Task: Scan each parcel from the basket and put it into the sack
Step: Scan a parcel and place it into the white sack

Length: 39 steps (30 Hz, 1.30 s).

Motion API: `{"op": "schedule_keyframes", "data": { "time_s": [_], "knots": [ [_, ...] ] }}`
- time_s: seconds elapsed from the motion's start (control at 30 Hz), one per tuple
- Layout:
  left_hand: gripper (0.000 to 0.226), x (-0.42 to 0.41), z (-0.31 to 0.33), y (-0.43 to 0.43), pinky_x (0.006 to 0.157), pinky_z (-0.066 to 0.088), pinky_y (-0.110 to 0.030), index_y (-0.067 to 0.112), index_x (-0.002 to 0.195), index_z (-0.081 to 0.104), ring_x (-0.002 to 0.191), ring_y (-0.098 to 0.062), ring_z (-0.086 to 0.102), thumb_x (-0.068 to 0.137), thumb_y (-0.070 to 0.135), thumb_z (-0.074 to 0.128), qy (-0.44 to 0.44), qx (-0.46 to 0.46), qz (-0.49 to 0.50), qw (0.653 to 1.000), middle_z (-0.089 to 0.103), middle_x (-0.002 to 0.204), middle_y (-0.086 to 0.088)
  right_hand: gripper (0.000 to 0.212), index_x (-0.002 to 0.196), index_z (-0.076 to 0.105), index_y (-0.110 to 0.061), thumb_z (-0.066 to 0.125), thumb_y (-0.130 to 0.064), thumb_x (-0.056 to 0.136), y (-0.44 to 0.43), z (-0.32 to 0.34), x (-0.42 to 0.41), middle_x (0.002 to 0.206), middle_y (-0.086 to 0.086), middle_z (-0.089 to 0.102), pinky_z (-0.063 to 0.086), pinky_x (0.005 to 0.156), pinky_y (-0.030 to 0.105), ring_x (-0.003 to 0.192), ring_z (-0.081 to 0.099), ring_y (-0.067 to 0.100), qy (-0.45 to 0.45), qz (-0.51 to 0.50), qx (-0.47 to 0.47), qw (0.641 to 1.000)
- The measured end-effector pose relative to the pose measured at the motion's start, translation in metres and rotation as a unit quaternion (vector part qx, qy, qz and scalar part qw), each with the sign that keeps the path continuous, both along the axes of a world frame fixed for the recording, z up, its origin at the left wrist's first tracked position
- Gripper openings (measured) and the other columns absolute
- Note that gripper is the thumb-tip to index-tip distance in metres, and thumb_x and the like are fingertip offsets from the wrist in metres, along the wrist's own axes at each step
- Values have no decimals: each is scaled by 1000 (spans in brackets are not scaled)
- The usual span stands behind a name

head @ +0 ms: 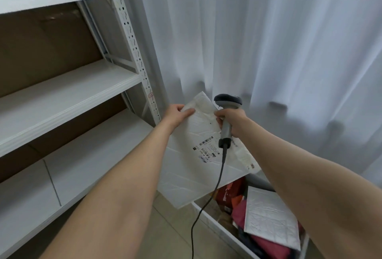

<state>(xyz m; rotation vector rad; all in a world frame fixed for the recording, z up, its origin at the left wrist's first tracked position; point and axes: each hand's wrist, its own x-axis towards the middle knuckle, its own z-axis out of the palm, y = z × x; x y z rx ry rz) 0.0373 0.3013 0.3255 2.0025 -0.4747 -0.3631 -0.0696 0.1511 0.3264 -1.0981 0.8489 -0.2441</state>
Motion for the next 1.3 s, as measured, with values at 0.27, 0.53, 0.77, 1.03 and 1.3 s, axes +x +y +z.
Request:
{"op": "schedule_keyframes", "data": {
  "time_s": [0.27, 0.53, 0.77, 1.03, 1.3],
  "knots": [
    [15, 15, 7, 14, 64, 41, -25, 13, 87, 65, 79, -16, 54, 91, 28, 63, -4, -61, 79, 995, 62, 80, -1, 21, 95, 53, -5, 69, 4, 83, 5, -4, -13, 81, 14, 62, 54, 48, 26, 57, 60, 20, 23, 53, 8, 998],
    [94, 40, -26, 48, 96, 49, -34, 16, 117, 57, 100, -13, 63, 40, 55, 92, 33, 117, -3, 993, 66, 110, 5, 19, 80, 51, -5, 66, 6, 80, 5, -1, -1, 62, 9, 54, 48, 54, 29, 48, 51, 17, 21, -27, -39, 999],
    [43, 12, -18, 64, 96, 50, -41, 6, 108, 67, 101, -28, 64, 70, 18, 84, 77, 114, 73, 988, 68, 108, -11, 18, 77, 51, -6, 65, 5, 79, 0, 2, -1, 57, 8, 53, 50, 58, 30, 47, 50, 16, 34, -40, -50, 997],
    [32, 18, 14, 54, 94, 49, -34, 3, 115, 63, 100, -25, 62, 84, 11, 71, 28, 35, 55, 997, 65, 113, -14, 20, 93, 58, -6, 72, 1, 82, -6, 7, -13, 81, 12, 64, 56, 57, 29, 59, 62, 19, -15, 39, 11, 999],
    [82, 14, 19, 42, 111, 19, -53, 22, 142, 33, 136, -27, 31, 75, 43, 76, -176, 191, 267, 928, 35, 147, -7, 18, 86, 54, -5, 68, 5, 80, -2, -9, -8, 59, 7, 54, 46, 46, 26, 46, 50, 15, 23, -41, 43, 998]
  ]
}}
